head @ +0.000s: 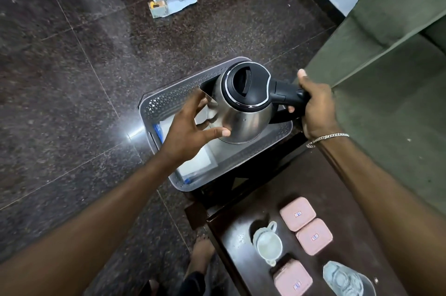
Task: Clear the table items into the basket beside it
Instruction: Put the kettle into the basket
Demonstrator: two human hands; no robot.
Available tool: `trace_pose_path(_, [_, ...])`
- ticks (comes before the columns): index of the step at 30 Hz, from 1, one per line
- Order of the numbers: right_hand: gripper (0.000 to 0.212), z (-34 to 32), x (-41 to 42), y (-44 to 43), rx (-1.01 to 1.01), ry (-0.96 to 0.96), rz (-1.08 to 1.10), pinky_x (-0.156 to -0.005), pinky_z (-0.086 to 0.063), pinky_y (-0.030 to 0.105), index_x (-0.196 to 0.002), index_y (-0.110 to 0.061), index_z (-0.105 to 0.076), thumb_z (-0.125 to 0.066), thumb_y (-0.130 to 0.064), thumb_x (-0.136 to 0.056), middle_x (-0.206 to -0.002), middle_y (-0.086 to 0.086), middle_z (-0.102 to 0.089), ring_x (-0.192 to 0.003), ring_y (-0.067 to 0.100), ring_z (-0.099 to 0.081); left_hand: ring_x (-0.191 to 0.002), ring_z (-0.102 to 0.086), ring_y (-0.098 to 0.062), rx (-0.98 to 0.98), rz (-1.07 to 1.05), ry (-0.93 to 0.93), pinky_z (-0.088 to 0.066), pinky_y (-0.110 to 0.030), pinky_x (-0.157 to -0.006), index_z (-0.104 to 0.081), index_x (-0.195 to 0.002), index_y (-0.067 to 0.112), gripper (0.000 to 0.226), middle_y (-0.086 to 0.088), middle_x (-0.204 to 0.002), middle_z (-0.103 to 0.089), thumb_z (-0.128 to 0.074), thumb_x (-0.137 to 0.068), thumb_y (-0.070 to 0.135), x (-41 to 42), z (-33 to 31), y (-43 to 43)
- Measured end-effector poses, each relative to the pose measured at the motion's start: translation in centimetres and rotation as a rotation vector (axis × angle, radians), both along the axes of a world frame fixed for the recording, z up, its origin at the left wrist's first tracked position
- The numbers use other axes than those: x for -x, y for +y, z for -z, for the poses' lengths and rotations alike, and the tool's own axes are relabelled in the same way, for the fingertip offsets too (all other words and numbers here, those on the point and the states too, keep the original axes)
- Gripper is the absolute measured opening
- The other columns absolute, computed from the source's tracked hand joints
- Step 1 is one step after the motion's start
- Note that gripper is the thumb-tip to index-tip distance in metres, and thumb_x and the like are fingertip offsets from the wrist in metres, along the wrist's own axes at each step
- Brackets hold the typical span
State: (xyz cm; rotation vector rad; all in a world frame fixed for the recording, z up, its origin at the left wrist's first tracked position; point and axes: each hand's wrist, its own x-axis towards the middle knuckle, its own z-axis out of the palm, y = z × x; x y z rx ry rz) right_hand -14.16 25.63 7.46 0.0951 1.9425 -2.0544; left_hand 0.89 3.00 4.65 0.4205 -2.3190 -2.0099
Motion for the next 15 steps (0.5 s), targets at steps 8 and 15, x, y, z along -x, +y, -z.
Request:
trace_pose_path(8, [0.052, 1.6, 0.5, 0.1, -0.034, -0.034, 0.027, -0.041, -0.037, 0.022, -0.048, -0.014, -0.057, -0.061, -0.041, -0.092, -0.040, 0.003, -0.050, -0.034, 0.017, -0.046, -0.137, -0.052, -0.014, -0.009, -0.008, -0.019, -0.057, -0.054, -0.100, -0.052, -0.137, 0.037, 0.082, 0.019, -0.122, -0.060, -0.096, -0.070, 0.021, 0.5, 2.0, 0.2])
trace_pose_path(15, [0.053, 1.8, 0.8, 0.3, -0.088, -0.020, 0.010, -0.045, -0.039, 0.026, -0.051, -0.015, -0.061, -0.058, -0.041, -0.096, -0.043, 0.002, -0.053, -0.039, 0.018, -0.047, -0.141, -0.049, -0.017, -0.011, 0.021, -0.026, -0.059, -0.046, -0.100, -0.045, -0.146, 0.042, 0.092, 0.025, -0.132, -0.057, -0.097, -0.070, 0.032, 0.8, 2.6, -0.2])
